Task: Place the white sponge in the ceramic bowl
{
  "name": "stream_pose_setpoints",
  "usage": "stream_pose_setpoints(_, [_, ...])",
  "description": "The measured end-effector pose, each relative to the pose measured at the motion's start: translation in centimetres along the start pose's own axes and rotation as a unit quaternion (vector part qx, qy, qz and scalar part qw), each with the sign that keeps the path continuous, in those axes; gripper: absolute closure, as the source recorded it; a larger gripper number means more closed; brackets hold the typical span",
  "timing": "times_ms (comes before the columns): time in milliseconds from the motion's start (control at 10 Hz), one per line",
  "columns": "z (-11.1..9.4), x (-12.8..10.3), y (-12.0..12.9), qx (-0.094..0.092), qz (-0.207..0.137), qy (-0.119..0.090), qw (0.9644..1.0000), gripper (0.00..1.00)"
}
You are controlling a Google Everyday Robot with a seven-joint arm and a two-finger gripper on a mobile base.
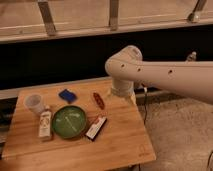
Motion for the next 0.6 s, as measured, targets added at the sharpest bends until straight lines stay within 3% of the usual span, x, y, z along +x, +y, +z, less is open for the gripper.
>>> stream_pose_setpoints(200, [-0.6,-0.7,0.8,0.002,-0.038,-0.013,0.9992,0.27])
stream_pose_setpoints(300, [-1.1,-1.1,2.6,-0.002,-0.078,-0.023,0.9967,0.27])
stream_pose_setpoints(400, [-1.4,-1.3,4.5,-0.005,-0.115,-0.030,0.9930,0.27])
stream_pose_setpoints(600, [-1.9,-1.3,9.3,-0.010,-0.202,-0.041,0.9784,0.27])
